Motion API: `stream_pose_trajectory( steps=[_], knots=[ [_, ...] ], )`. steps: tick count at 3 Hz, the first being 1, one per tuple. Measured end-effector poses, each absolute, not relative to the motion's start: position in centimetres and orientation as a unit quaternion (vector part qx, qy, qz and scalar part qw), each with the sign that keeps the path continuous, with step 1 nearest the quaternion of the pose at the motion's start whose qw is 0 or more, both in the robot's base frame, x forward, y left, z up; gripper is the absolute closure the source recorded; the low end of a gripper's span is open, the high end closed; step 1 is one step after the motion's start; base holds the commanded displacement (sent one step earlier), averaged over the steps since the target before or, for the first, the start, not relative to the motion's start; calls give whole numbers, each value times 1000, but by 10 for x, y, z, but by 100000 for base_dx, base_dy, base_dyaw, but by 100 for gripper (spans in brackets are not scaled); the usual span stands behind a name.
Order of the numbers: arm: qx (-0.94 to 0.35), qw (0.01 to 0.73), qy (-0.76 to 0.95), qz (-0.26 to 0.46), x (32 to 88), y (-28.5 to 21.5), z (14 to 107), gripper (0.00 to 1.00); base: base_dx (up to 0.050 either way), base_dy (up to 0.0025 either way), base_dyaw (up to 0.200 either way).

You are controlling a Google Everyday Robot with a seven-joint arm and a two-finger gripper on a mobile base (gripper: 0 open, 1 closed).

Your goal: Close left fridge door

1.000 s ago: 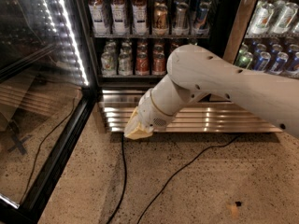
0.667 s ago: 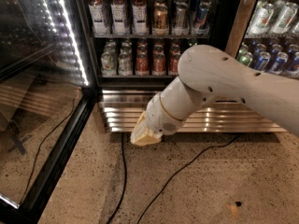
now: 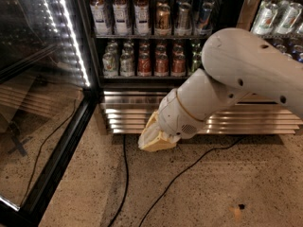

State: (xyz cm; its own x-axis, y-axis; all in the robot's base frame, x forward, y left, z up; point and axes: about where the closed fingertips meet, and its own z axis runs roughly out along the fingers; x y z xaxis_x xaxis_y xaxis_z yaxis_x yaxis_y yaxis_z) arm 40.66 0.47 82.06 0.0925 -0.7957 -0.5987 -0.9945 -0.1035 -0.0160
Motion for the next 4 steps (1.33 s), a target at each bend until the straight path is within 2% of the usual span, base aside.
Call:
stream_pose_trajectory(
  steps=[2,4],
  knots=[
    [-723,233,618,203,367,-15,877,100,0,0,0],
    [-715,220,625,224,336,-15,854,100,0,0,0]
  ],
)
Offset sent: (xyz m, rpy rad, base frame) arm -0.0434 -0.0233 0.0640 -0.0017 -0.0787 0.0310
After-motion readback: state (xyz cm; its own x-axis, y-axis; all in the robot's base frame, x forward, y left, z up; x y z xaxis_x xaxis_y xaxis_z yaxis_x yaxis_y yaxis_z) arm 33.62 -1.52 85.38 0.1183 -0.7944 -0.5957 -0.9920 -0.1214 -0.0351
